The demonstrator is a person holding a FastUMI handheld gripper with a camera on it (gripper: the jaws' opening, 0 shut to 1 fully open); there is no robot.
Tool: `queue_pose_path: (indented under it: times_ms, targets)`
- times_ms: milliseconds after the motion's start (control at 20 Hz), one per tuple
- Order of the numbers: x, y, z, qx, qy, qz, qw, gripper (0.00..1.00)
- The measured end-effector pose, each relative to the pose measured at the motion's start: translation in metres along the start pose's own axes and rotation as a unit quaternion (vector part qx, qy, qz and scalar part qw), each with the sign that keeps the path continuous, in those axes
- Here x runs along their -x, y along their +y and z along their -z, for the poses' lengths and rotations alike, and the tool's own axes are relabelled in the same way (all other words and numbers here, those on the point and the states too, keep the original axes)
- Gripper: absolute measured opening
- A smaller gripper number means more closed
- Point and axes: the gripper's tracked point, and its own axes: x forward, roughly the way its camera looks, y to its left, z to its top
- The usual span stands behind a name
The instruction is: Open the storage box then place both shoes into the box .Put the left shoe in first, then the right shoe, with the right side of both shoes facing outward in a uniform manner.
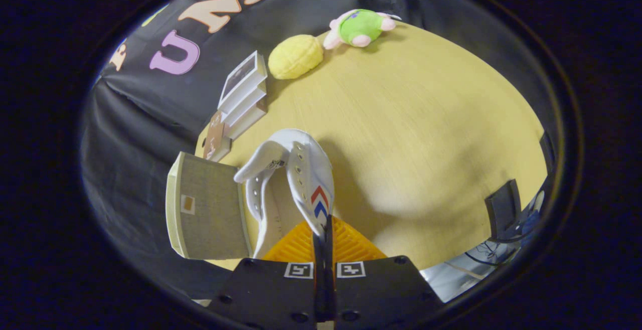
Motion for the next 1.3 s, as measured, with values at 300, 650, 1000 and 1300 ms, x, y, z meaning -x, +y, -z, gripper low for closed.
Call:
queue_pose_path:
  times_ms: [300, 650, 1000, 1300]
  targets:
    - [0.012, 0.052, -0.002, 0.005, -0.015, -0.019, 1.000, 0.03]
    - [0.025, 0.121, 0.007, 0.014, -0.028, -0.040, 0.999, 0.03]
    - [0.027, 0.189, 0.011, 0.031, -0.035, -0.068, 0.997, 0.03]
    - [0.019, 0.247, 0.026, 0.039, -0.027, -0.099, 0.994, 0.03]
